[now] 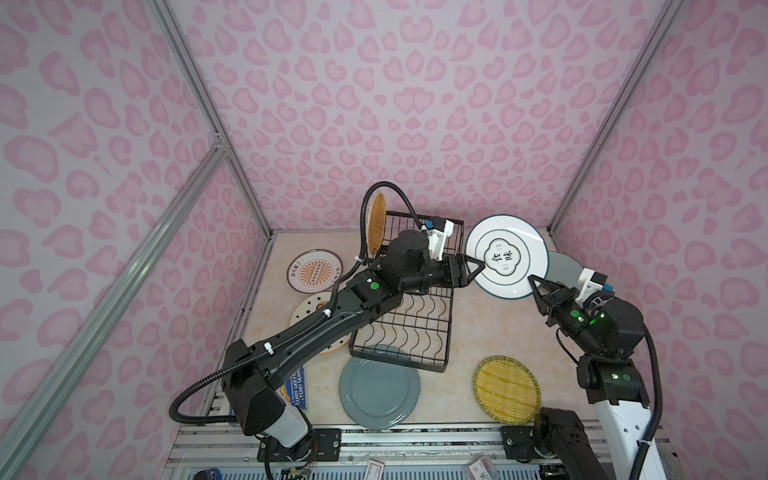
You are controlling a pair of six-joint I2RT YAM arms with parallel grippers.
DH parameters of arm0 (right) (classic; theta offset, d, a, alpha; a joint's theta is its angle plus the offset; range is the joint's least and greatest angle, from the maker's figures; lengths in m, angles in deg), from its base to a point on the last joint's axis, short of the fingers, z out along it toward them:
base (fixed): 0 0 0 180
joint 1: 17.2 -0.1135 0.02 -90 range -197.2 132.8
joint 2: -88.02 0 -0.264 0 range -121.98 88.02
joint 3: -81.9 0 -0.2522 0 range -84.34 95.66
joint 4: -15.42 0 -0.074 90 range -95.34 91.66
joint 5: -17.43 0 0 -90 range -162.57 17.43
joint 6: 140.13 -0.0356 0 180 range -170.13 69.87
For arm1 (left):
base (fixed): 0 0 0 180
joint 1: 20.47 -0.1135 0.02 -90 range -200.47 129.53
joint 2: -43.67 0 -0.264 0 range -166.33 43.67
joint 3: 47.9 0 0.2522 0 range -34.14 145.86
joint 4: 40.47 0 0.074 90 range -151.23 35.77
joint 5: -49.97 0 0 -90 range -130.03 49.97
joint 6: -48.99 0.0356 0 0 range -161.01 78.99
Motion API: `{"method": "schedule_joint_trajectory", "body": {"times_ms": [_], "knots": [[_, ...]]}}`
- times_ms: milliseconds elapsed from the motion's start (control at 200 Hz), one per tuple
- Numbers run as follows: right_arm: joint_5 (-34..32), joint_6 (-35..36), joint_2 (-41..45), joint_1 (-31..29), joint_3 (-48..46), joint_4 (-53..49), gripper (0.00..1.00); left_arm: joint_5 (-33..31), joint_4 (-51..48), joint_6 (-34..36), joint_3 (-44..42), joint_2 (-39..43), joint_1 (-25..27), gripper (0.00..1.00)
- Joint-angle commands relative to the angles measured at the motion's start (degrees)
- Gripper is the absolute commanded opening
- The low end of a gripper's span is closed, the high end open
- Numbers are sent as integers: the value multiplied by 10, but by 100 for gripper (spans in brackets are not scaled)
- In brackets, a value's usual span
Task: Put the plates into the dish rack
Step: 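Lift the text plate upright with the right gripper while the left gripper moves toward it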
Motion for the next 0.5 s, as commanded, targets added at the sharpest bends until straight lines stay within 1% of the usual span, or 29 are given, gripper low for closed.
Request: {"method": "schedule_joint_trajectory", "body": {"times_ms": [0, 150, 380, 430, 445, 495], "knots": [[-1, 7, 4, -3, 0, 21, 0, -19, -7, 8, 15, -10, -1, 62], [-1, 9, 7, -3, 1, 17, 0, -18, -10, 3, 28, -23, -2, 54], [-1, 8, 11, -4, 1, 14, 0, -23, -7, -12, 32, -28, -2, 38], [-1, 8, 12, -4, 1, 13, 0, -24, -6, -15, 32, -28, -3, 37], [-1, 9, 11, -4, 1, 13, 0, -23, -6, -16, 32, -28, -3, 33], [-1, 8, 12, -4, 2, 12, 0, -21, -4, -18, 32, -28, -3, 31]]}}
